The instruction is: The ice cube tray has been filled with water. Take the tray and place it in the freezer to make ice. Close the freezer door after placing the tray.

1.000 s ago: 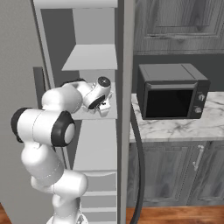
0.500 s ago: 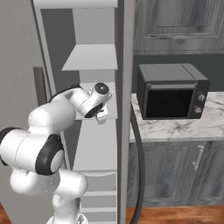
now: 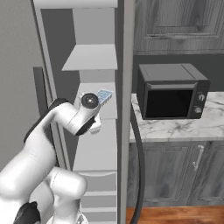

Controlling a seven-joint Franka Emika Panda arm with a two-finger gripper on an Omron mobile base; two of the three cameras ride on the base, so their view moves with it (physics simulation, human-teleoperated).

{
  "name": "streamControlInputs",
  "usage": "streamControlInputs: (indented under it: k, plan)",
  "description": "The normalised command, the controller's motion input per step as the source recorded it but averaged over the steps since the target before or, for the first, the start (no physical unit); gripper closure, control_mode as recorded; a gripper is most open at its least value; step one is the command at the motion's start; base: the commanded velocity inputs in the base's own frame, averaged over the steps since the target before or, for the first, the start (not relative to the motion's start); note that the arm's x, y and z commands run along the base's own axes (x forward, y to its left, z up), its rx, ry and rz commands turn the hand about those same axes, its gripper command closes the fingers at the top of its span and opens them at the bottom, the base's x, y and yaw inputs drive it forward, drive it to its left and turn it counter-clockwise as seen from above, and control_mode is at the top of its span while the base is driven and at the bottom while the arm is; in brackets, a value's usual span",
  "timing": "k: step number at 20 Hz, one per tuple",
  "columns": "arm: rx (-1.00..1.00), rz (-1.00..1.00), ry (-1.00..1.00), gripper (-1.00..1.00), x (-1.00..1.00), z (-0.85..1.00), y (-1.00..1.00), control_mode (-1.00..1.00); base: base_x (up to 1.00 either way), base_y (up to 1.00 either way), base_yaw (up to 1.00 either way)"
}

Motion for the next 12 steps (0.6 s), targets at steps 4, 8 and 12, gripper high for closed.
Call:
streamControlInputs:
  k: [4,8,12]
  plan:
    - [0.0,-0.02,-0.1,-1.0,-0.76,1.0,-0.07,-1.0,0.0,0.0,0.0]
    - [0.0,-0.02,0.0,-1.0,-0.77,1.0,0.0,-1.0,0.0,0.0,0.0]
    - [0.0,-0.04,0.28,-1.0,-0.99,0.76,0.0,-1.0,0.0,0.0,0.0]
